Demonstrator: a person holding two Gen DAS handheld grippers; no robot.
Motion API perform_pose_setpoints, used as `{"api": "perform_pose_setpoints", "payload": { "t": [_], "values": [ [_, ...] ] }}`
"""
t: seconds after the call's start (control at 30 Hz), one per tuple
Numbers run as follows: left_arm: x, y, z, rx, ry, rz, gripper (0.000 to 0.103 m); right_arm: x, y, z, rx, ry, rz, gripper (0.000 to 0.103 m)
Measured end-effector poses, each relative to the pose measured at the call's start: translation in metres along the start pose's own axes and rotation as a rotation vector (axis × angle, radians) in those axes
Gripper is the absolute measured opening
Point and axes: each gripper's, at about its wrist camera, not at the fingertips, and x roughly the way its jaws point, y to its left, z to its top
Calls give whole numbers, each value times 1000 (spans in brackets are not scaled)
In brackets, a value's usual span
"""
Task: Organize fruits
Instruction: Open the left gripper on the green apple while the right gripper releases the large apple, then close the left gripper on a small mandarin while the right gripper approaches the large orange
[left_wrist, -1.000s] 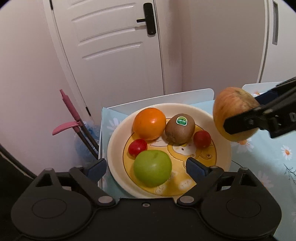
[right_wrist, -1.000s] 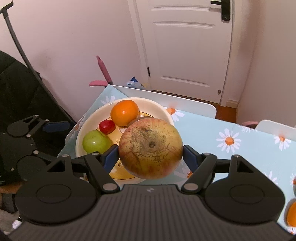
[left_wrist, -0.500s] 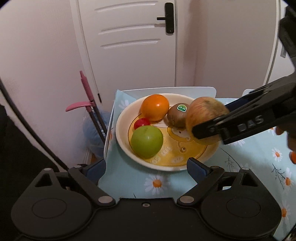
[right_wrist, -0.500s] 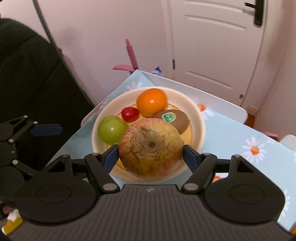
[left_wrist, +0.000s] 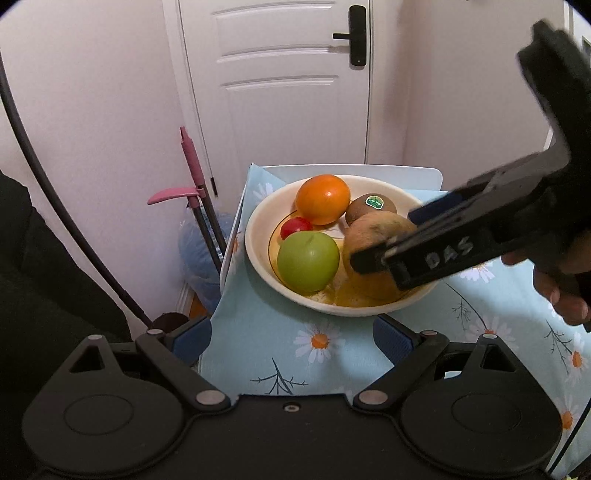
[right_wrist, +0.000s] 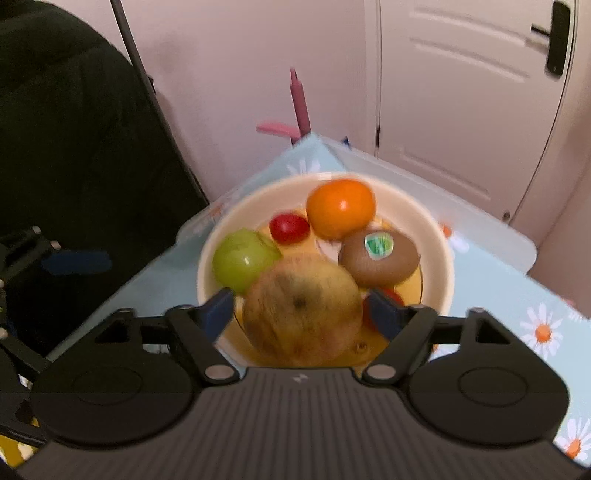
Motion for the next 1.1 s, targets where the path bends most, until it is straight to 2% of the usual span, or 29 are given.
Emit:
{"api": "perform_pose_setpoints", "payload": {
  "t": [0.07, 0.27, 0.67, 1.1],
  "values": [
    [-1, -1, 1, 0, -1, 0, 97, -6, 1, 3, -1, -30, -16, 103],
    [-9, -3, 4, -6, -16, 2, 97, -22, -2, 2, 19, -30, -43, 103],
    [-38, -5, 12, 1, -76, -9, 97, -75, 7, -7, 89, -98, -101, 103],
    [-56, -33, 26, 83, -108, -123, 97, -141, -15, -41, 244, -147, -268, 103]
  ]
}}
